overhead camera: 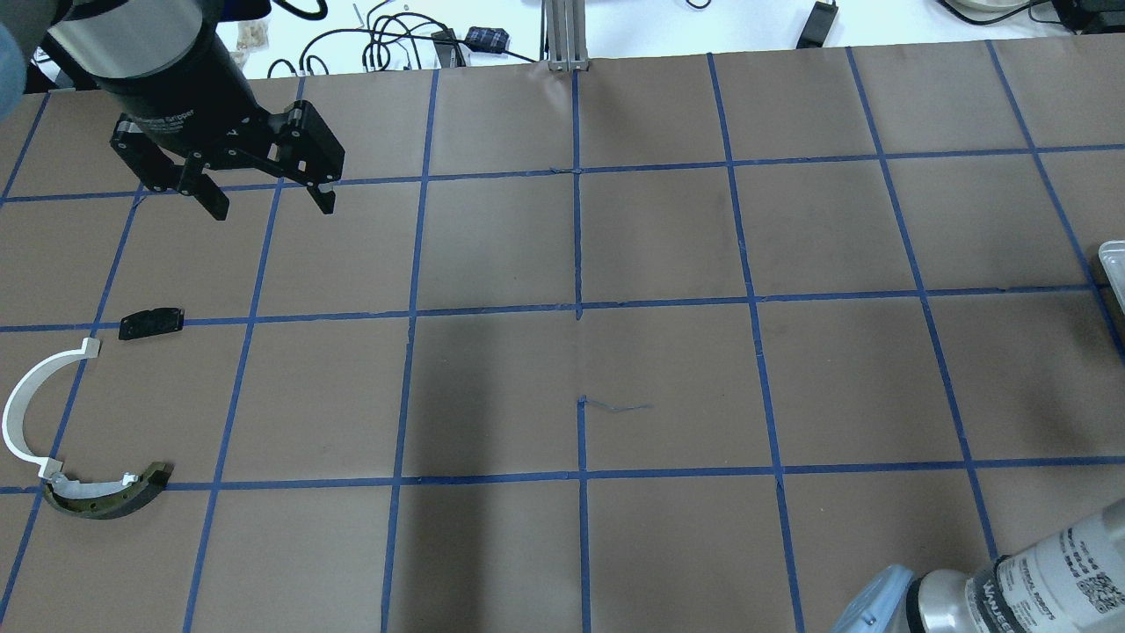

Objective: Place bearing gear from tray to pile

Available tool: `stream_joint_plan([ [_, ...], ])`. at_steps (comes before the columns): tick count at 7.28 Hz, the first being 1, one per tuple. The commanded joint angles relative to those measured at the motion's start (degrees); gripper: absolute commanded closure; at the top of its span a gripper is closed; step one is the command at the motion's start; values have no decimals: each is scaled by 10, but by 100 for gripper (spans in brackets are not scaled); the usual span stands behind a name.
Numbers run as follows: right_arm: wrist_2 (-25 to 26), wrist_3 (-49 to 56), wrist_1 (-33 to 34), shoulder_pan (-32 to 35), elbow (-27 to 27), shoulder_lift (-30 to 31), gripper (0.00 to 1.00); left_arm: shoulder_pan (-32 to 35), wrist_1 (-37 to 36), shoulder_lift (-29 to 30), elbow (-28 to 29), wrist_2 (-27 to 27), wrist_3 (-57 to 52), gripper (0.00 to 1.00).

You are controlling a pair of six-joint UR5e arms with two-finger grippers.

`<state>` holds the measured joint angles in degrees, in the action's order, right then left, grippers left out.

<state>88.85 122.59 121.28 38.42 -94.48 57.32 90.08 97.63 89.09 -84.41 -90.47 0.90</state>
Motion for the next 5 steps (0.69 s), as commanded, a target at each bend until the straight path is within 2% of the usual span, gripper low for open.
stream_joint_plan([
  [1,15,0,-13,-1,1,4,100,0,1,-1,-1,-2,3,0],
  [5,28,-9,-20,6,17,45,100,0,-10,-5,-3,-12,-1,0],
])
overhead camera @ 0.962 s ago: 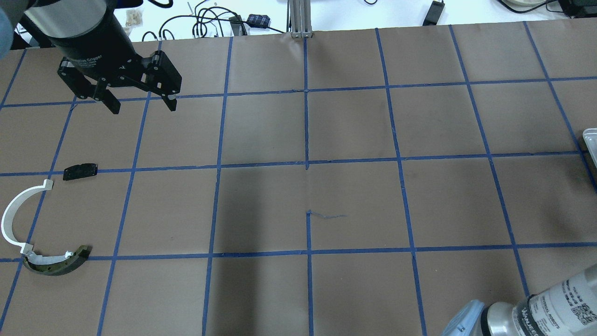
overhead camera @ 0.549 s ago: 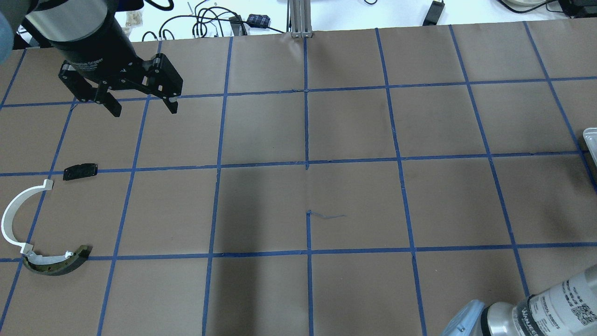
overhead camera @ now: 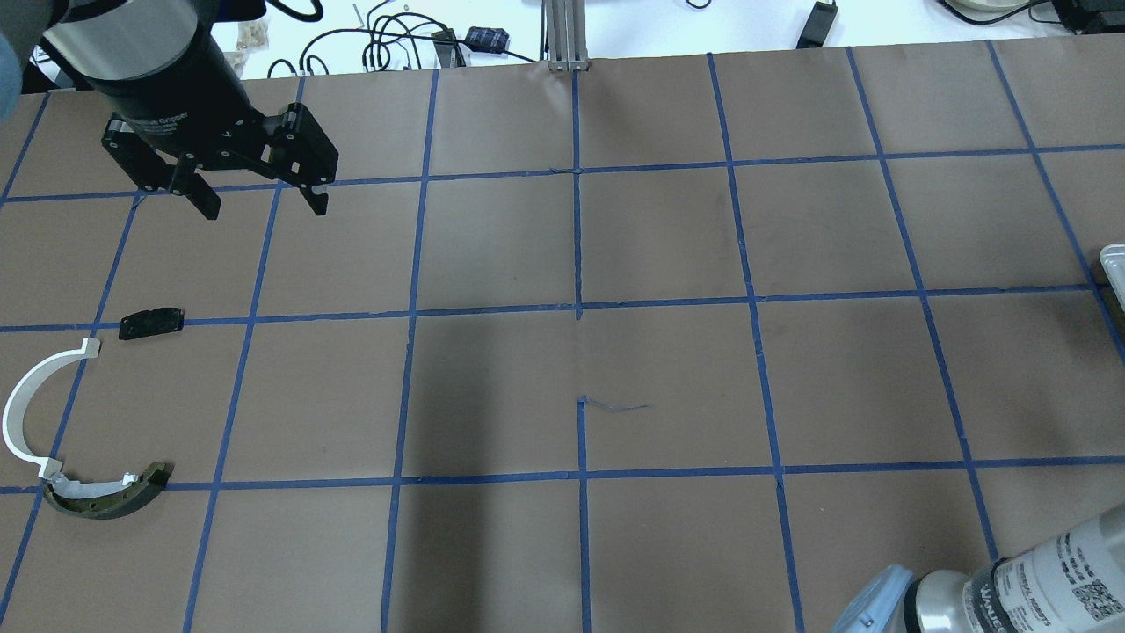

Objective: Place bearing gear from tray to pile

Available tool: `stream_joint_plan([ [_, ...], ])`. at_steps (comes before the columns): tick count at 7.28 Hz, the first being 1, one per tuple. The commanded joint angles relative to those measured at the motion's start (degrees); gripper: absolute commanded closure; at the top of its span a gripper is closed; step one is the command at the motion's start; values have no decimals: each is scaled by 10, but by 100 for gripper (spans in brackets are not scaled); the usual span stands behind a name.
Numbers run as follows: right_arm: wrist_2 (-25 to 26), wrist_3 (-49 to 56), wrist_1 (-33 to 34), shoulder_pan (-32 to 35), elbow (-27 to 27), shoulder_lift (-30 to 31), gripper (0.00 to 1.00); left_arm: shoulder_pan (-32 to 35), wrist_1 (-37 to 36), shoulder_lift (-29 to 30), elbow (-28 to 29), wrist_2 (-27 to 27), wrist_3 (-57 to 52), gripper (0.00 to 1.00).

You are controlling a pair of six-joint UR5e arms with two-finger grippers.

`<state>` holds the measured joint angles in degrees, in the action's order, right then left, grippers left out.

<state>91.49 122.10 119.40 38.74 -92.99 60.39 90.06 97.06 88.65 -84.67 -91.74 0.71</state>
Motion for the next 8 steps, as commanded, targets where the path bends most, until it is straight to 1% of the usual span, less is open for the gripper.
stream_joint_plan([
  [1,-6,-22,-18,8,2,29,100,0,-4,-1,-2,1,-4,0],
  [2,-17,-81,-39,46,0,46,100,0,-5,-1,-4,0,-5,0],
  [3,-17,-162,-56,102,-4,63,100,0,-5,-1,-6,0,0,0],
  [4,-19,-277,-82,160,-6,74,100,0,-5,-2,-7,1,3,0],
  [5,-24,-388,-86,230,-7,82,100,0,-5,-2,-7,1,3,0],
  [6,-28,-551,-86,304,-6,88,100,0,-5,-2,-7,1,3,0],
  [8,-37,-818,-79,456,-5,87,100,-1,-13,-3,-6,0,2,0],
])
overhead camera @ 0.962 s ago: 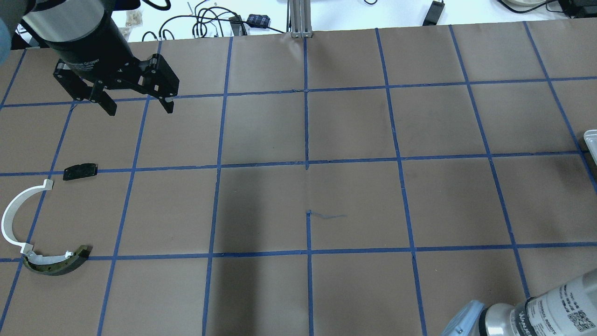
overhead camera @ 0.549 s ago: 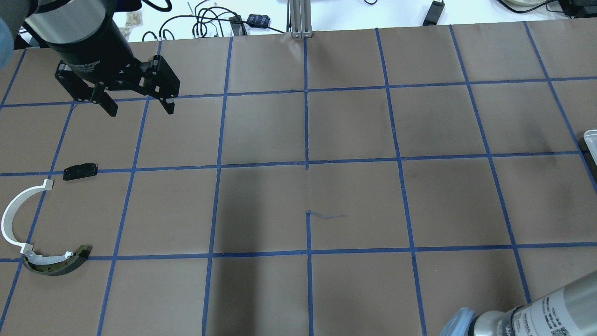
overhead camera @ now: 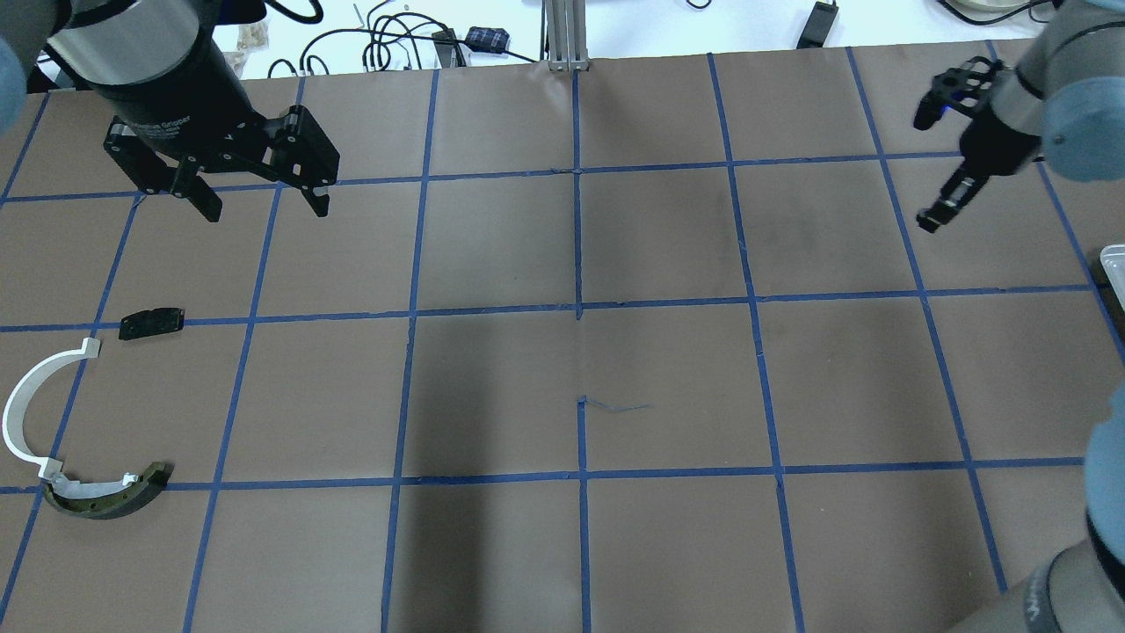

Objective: Place bearing gear from tray to pile

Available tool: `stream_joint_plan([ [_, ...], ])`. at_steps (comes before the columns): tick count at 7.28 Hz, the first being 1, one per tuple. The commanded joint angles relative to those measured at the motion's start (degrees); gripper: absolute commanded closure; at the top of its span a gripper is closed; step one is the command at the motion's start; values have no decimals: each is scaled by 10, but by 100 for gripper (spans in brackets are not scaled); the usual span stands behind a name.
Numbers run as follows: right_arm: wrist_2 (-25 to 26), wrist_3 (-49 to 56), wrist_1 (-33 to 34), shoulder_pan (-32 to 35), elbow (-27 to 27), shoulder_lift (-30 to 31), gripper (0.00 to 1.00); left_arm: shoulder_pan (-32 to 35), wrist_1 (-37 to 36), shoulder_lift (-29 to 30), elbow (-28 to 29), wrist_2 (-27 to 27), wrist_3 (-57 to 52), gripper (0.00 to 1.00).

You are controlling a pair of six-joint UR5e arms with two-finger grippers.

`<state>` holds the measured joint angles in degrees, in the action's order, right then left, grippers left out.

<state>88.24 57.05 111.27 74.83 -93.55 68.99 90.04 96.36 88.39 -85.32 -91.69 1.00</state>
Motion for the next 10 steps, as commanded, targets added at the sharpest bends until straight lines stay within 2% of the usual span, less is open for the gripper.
stream_joint_plan([
  [1,-5,-315,3,156,3,0,100,0,-7,0,0,-1,-2,0],
  [2,-26,-422,3,208,0,-3,100,0,-7,-1,0,0,-3,0],
  [3,-68,-504,5,258,-1,-11,100,0,-8,-1,0,-2,-9,0],
  [6,-77,-728,67,362,-1,-66,100,0,-7,-4,1,2,-8,0],
  [7,-79,-743,67,377,-5,-73,100,0,-7,-6,-2,0,-13,0],
  [8,-80,-744,68,383,-28,-70,95,0,-7,-6,-7,-1,-13,0],
  [9,-80,-745,110,384,-57,-69,58,0,-7,-9,-10,-2,-15,0],
  [10,-79,-778,168,384,-88,-73,30,0,-7,-9,-10,-4,-12,0],
])
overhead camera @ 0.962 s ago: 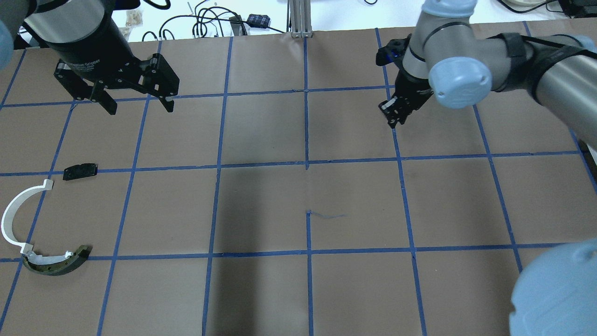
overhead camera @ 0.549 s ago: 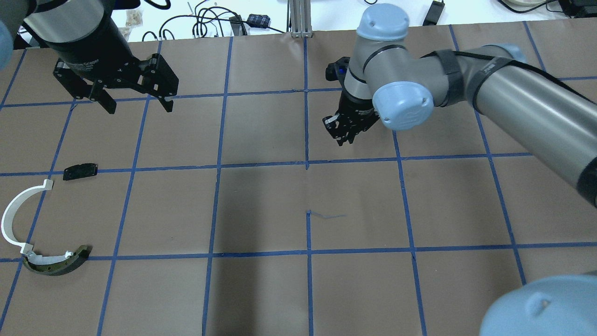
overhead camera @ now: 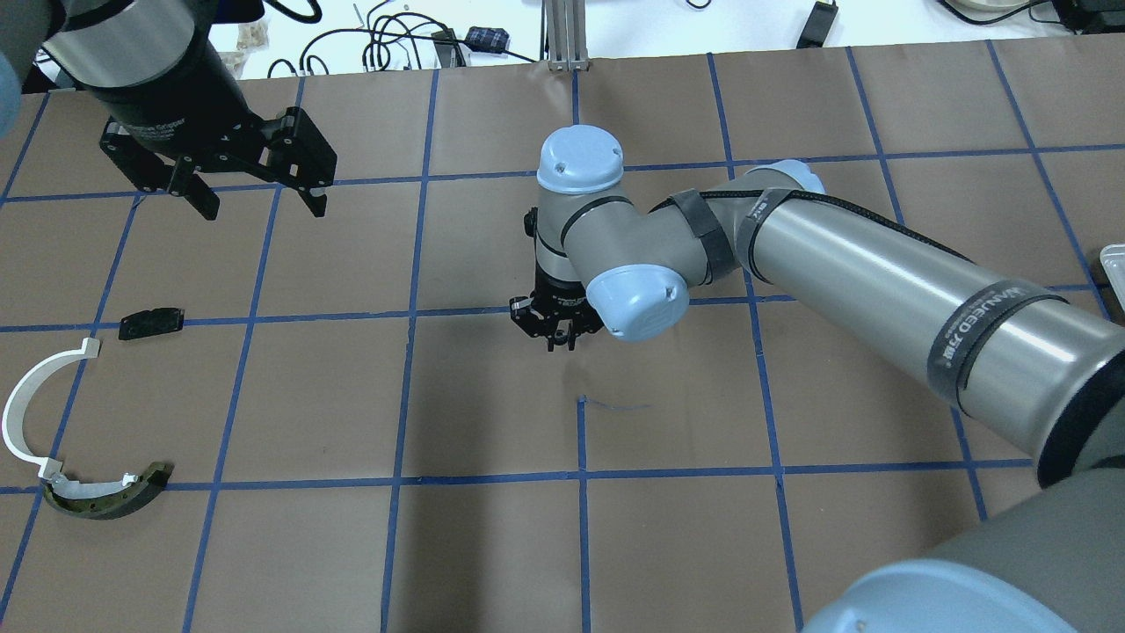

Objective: Place bearing gear from tray to pile

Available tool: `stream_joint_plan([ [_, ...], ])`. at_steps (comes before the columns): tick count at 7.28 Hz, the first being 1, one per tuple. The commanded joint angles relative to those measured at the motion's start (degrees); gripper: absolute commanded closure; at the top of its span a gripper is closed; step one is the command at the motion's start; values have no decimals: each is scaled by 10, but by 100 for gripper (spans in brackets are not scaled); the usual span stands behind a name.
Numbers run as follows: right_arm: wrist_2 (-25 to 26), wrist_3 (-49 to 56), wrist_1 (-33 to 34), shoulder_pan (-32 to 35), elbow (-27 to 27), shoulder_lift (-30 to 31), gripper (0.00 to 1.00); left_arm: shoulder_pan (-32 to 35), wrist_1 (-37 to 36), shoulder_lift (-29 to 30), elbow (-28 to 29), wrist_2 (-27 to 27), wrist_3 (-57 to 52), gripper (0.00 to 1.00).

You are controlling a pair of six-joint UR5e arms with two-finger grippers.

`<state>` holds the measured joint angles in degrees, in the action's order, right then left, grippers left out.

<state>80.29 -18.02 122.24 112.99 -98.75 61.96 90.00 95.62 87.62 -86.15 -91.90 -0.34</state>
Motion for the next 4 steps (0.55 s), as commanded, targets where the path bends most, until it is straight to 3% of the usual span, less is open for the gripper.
stream_joint_plan([
  [1,0,-41,106,2,-49,-1,5,0,0,-2,-3,1,2,0],
  [3,9,-16,100,-24,-35,27,0,0,-1,4,-2,2,7,0],
  [4,14,50,32,-83,-23,58,0,1,-1,15,-3,4,15,0],
])
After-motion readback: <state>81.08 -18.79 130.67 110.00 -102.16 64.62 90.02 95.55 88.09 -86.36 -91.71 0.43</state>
